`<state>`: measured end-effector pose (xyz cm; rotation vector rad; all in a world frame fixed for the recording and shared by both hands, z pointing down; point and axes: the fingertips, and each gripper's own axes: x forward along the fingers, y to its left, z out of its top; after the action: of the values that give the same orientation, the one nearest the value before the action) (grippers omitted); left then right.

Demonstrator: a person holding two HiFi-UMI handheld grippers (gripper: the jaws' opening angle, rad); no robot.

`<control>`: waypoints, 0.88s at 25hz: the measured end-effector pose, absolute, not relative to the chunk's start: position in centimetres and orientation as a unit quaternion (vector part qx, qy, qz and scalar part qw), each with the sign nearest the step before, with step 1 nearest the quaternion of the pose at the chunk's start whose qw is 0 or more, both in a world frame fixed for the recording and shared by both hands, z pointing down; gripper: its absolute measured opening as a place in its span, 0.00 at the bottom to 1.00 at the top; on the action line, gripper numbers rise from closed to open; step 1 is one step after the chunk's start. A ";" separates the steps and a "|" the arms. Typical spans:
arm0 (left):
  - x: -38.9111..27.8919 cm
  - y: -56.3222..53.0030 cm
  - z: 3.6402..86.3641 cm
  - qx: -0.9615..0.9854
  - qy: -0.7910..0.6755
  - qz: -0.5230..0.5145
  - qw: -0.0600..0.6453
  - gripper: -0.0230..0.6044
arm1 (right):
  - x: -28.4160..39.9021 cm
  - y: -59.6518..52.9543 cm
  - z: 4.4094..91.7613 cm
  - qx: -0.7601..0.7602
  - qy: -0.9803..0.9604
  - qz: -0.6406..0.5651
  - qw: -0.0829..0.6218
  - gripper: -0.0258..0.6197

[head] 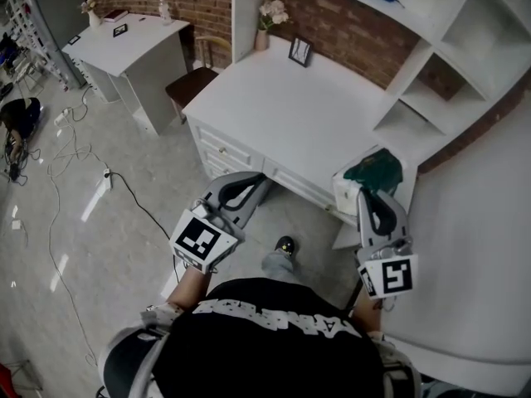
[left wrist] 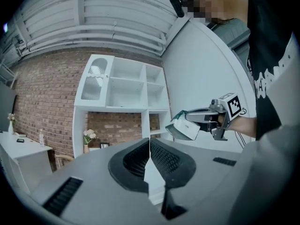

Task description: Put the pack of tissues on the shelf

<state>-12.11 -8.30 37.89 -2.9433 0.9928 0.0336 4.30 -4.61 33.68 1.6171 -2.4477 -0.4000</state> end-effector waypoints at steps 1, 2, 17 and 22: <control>-11.8 -8.8 38.0 -0.947 0.319 0.009 0.023 0.09 | 4.6 -5.1 33.7 0.542 -0.824 -0.137 0.090 0.13; -11.6 -9.2 38.1 -0.947 0.319 0.007 0.029 0.09 | 4.9 -5.7 33.9 0.541 -0.825 -0.137 0.089 0.13; -9.3 -15.3 38.3 -0.934 0.355 -0.013 0.031 0.09 | 8.4 -13.7 34.0 0.514 -0.844 -0.137 0.073 0.13; -8.6 -17.5 37.9 -0.928 0.372 -0.012 0.022 0.10 | 9.4 -16.5 33.7 0.500 -0.851 -0.140 0.072 0.13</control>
<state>-8.64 -17.45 37.88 -2.8757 1.1516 -0.0369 9.43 -16.49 33.75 1.5034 -2.5589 -0.4208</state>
